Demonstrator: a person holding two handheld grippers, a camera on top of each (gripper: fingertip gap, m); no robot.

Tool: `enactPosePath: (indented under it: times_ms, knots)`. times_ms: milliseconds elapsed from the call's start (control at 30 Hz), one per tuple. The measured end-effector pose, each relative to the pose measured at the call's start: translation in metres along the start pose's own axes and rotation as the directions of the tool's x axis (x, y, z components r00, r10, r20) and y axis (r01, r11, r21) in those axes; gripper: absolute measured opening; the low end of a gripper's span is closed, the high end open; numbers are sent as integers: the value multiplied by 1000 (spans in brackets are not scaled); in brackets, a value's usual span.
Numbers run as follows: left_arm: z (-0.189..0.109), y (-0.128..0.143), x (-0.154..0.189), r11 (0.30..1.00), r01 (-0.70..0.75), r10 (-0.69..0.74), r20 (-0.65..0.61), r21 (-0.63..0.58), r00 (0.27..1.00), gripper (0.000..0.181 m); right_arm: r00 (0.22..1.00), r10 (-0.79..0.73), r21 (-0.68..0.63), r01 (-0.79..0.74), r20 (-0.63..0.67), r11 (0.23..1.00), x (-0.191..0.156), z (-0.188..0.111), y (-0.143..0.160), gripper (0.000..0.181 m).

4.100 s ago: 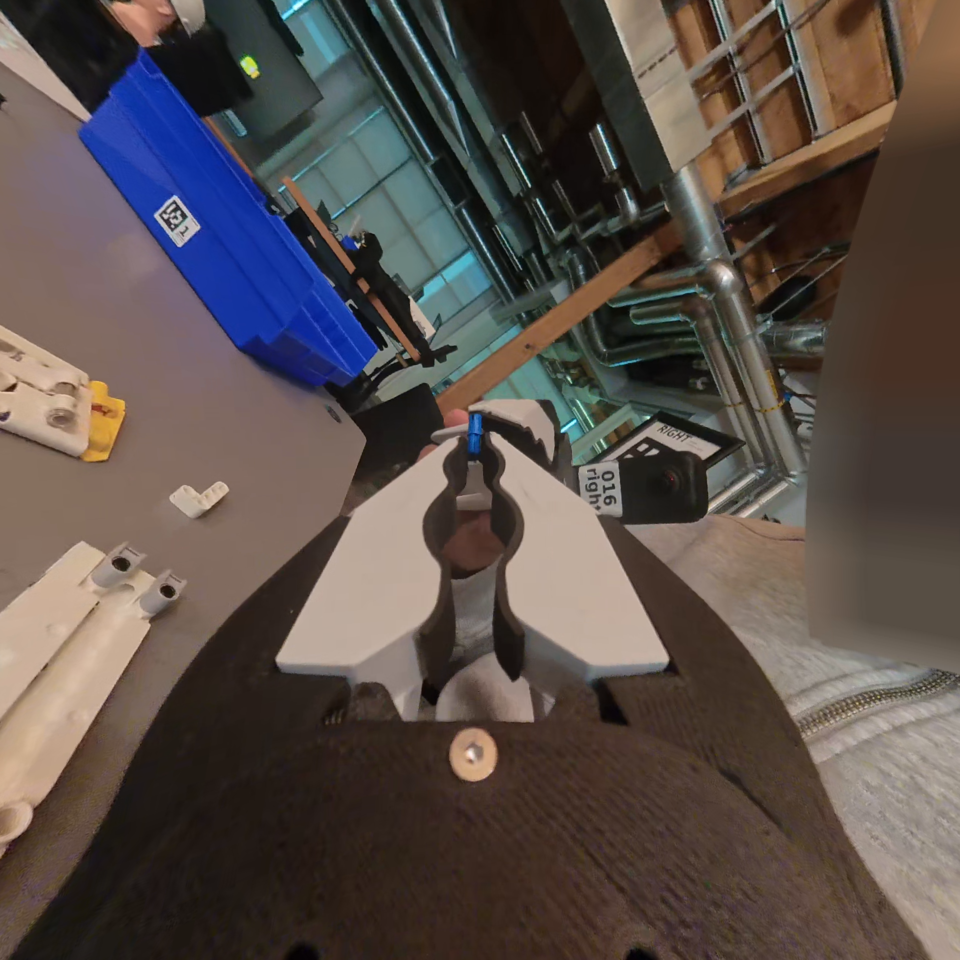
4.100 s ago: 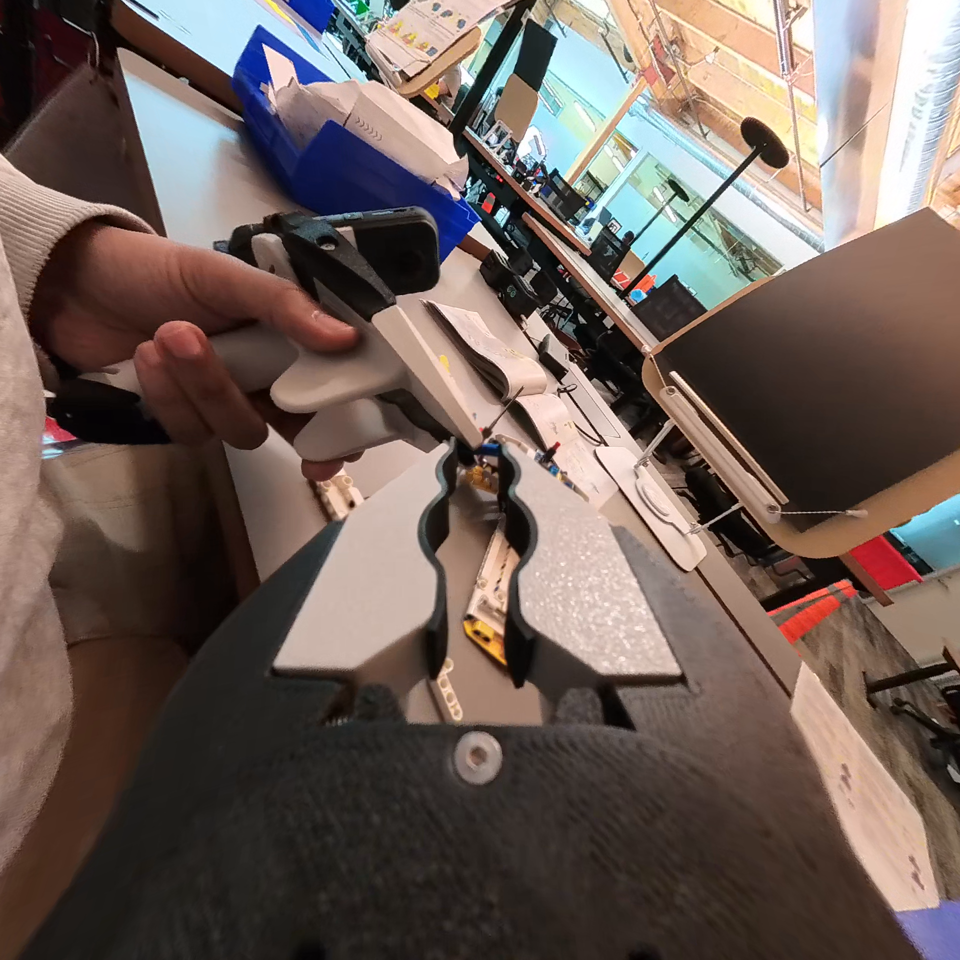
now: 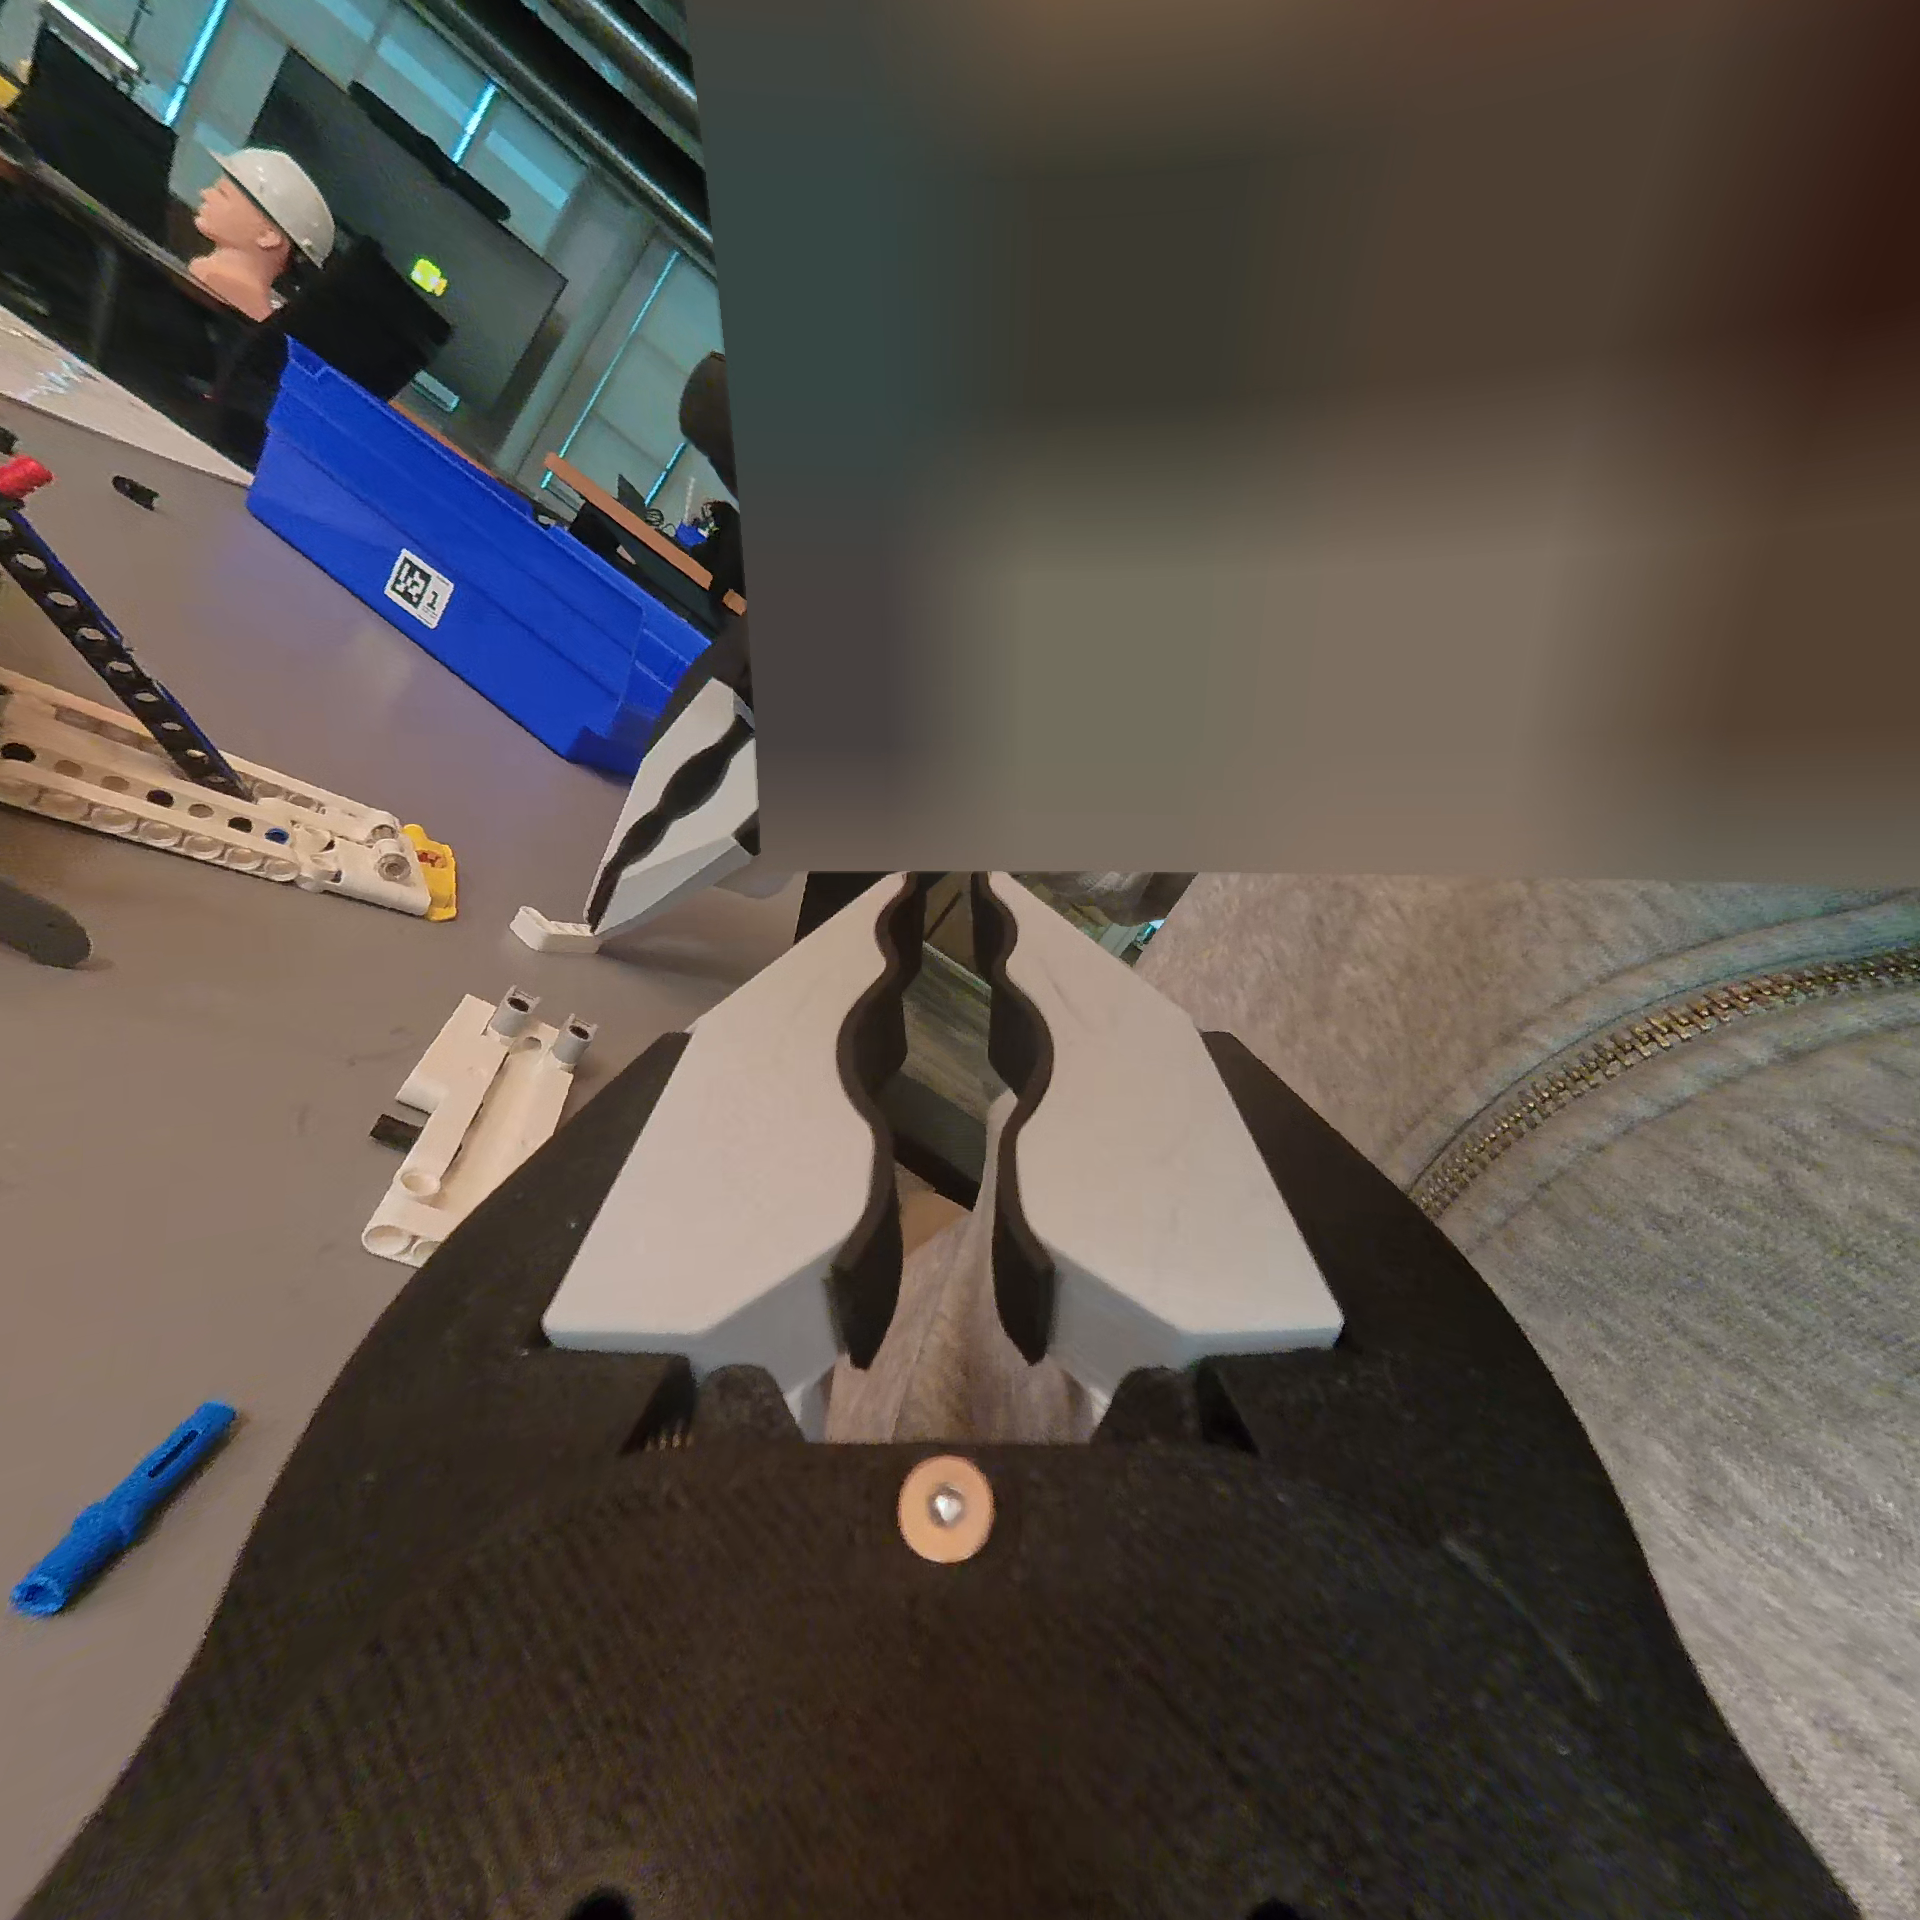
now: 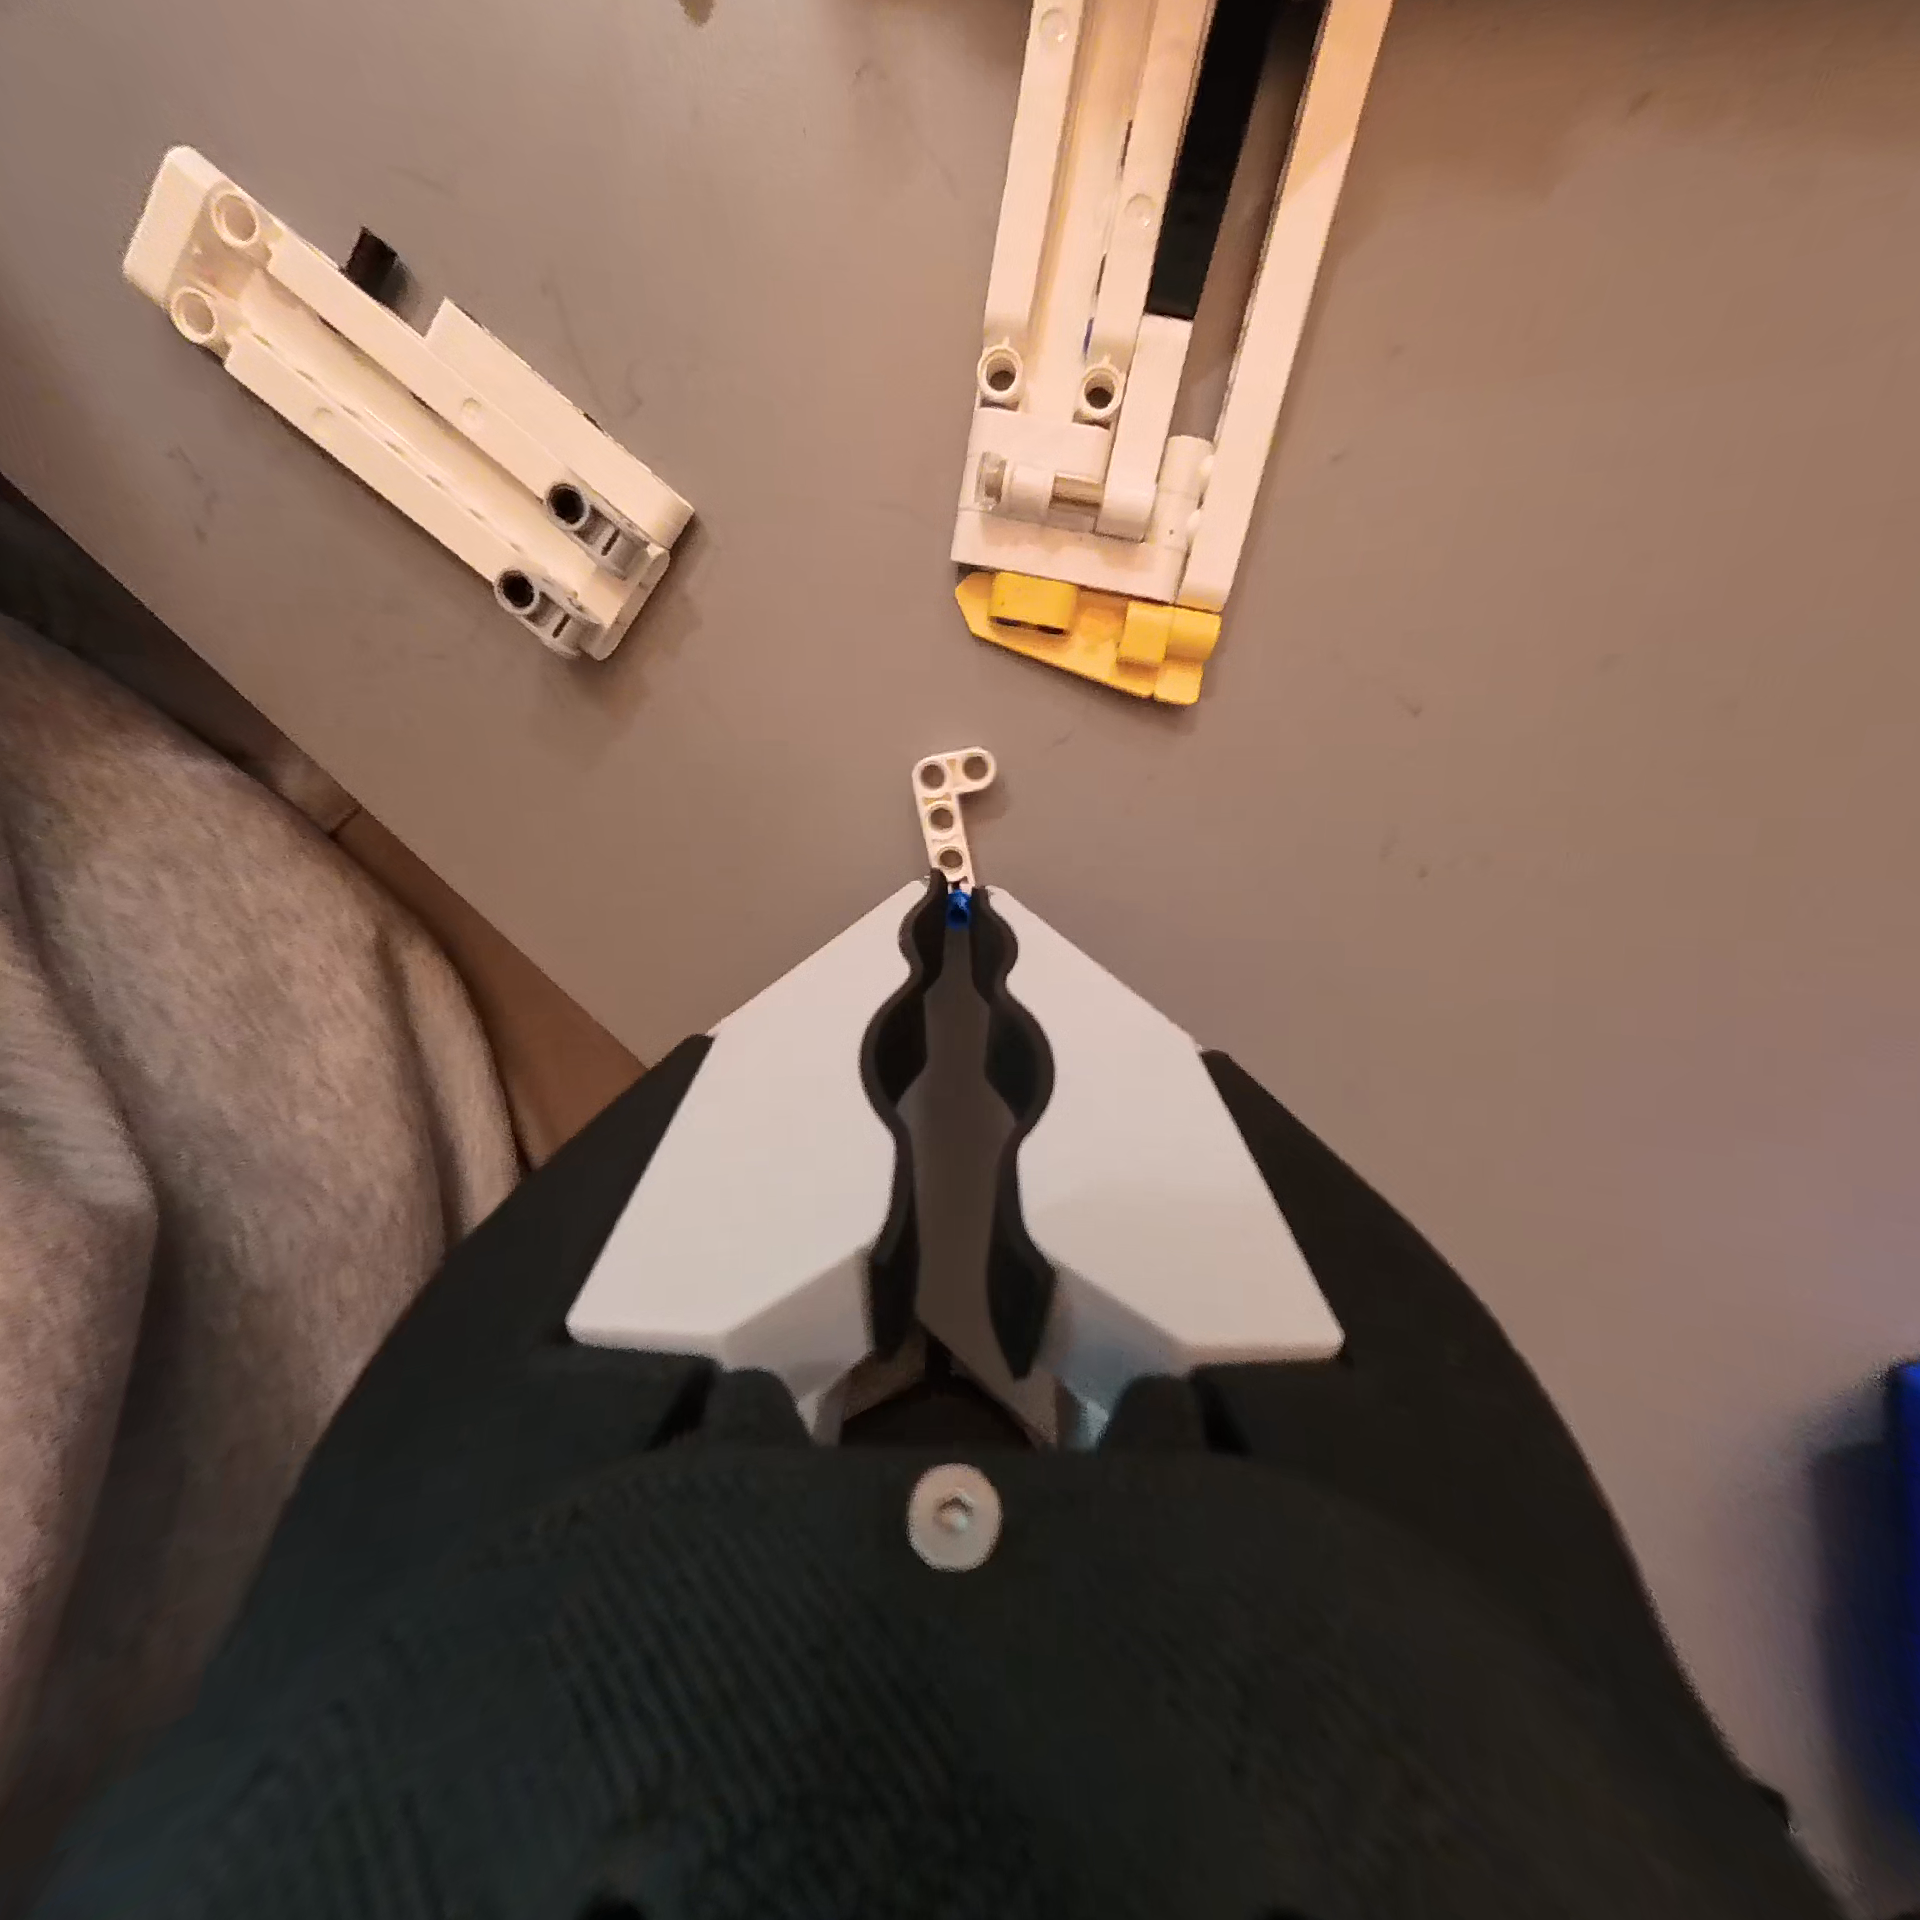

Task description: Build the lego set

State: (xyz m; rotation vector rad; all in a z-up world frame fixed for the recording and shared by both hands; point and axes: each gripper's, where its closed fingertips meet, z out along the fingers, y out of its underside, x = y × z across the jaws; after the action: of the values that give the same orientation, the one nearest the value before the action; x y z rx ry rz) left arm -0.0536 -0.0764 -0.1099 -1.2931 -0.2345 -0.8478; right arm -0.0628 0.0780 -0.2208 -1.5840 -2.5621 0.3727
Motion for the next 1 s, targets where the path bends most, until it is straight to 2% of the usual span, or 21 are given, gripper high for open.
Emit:
enactPosePath:
  times_ms: [200, 300, 433, 600, 867, 967, 1000]
  knots:
    - [-1, -3, 0, 1000, 10, -10, -5, 16, 1000, 7, 992, -116, 57, 119, -44, 991, -2, 0, -3, 4]
    - [-1, -1, -1, 1000, 0, 0, 6, 12, 1000, 6, 987, -158, 81, 160, -38, 984, -9, 0, -6, 20]
    - [2, 3, -2, 1000, -21, 21, 24, -8, 999, 6, 981, -195, 107, 196, -25, 975, -16, 0, -6, 28]
    - [6, 8, -3, 999, -35, 36, 38, -32, 999, 6, 970, -243, 196, 242, -22, 950, -27, -7, -7, 19]
    - [15, 19, -3, 996, -50, 54, 46, -70, 997, 5, 958, -282, 279, 286, -56, 917, -28, -10, -8, 19]
    - [16, 20, -5, 996, -51, 56, 57, -71, 997, 5, 952, -301, 299, 302, -51, 905, -29, -6, -10, 13]
    - [17, 21, -6, 996, -54, 59, 62, -76, 996, 5, 949, -311, 297, 312, -52, 902, -29, -3, -10, 4]
